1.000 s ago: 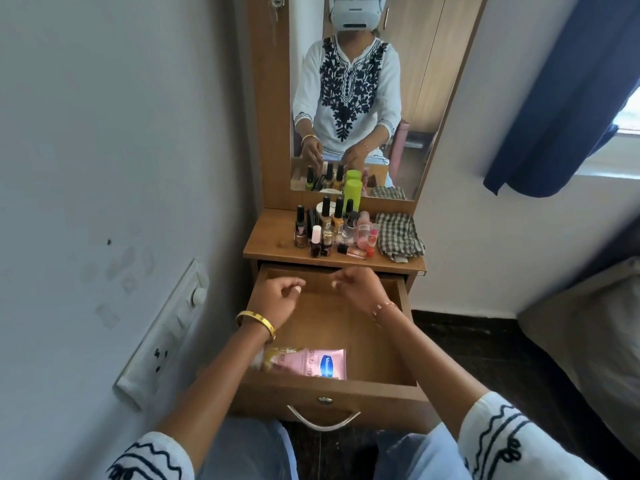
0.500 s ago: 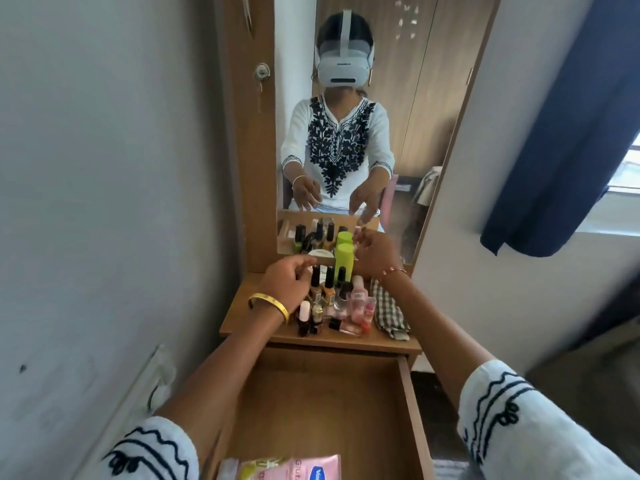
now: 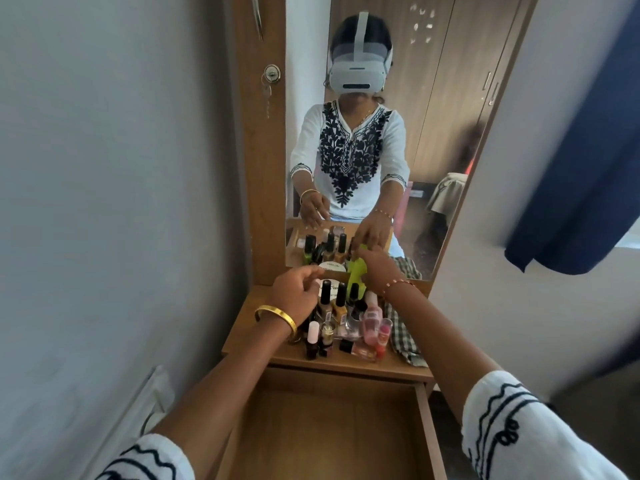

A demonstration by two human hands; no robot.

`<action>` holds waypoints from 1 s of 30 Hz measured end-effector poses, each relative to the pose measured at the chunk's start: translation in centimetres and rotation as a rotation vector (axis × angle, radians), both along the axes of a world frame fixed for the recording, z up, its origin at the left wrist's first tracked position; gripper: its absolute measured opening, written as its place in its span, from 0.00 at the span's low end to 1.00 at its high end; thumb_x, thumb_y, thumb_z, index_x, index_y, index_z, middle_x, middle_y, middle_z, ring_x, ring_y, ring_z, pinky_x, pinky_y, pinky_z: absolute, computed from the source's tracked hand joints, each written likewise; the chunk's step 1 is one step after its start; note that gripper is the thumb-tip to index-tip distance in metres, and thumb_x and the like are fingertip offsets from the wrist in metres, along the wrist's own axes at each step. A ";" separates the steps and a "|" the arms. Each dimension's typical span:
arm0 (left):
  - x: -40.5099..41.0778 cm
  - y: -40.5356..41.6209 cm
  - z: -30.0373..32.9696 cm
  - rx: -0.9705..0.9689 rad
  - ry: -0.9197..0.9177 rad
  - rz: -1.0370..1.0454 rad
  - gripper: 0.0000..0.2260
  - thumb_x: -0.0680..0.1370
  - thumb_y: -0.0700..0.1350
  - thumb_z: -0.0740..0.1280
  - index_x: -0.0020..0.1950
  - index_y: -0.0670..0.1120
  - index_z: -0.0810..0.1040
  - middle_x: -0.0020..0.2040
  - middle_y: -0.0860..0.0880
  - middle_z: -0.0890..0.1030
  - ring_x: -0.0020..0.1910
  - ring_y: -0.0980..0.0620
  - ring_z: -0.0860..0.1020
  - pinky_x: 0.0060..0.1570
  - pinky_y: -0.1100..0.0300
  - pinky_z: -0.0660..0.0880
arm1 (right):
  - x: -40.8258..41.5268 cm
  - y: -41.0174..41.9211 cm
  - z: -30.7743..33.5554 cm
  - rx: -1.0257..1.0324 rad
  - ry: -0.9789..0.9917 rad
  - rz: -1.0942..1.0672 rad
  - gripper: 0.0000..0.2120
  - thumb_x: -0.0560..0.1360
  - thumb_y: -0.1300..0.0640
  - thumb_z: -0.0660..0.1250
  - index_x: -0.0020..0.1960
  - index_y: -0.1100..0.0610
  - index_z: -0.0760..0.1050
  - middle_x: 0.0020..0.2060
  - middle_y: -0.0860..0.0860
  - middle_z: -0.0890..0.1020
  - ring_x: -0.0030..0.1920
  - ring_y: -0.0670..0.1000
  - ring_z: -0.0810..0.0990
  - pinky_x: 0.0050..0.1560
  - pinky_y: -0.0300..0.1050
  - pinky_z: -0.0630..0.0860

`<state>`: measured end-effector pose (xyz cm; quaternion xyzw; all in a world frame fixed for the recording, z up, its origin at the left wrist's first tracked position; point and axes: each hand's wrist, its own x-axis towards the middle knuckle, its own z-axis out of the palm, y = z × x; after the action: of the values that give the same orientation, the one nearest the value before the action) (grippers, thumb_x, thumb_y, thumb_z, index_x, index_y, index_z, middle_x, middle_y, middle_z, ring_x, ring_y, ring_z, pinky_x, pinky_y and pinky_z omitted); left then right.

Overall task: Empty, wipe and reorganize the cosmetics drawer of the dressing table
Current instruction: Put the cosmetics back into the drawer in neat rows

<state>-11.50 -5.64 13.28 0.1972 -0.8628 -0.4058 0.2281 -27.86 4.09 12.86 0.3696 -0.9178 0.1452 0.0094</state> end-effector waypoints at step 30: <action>0.5 1.2 0.6 0.144 0.154 0.051 0.18 0.72 0.47 0.71 0.59 0.44 0.75 0.53 0.44 0.81 0.51 0.46 0.79 0.51 0.56 0.74 | 2.7 4.0 3.1 -0.281 -0.422 -0.314 0.12 0.76 0.56 0.64 0.37 0.62 0.74 0.31 0.53 0.74 0.30 0.47 0.77 0.32 0.36 0.69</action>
<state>-10.99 -4.48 13.86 0.2034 -0.8060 -0.4748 0.2893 -25.18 8.11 15.96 0.1798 -0.9163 0.3411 -0.1082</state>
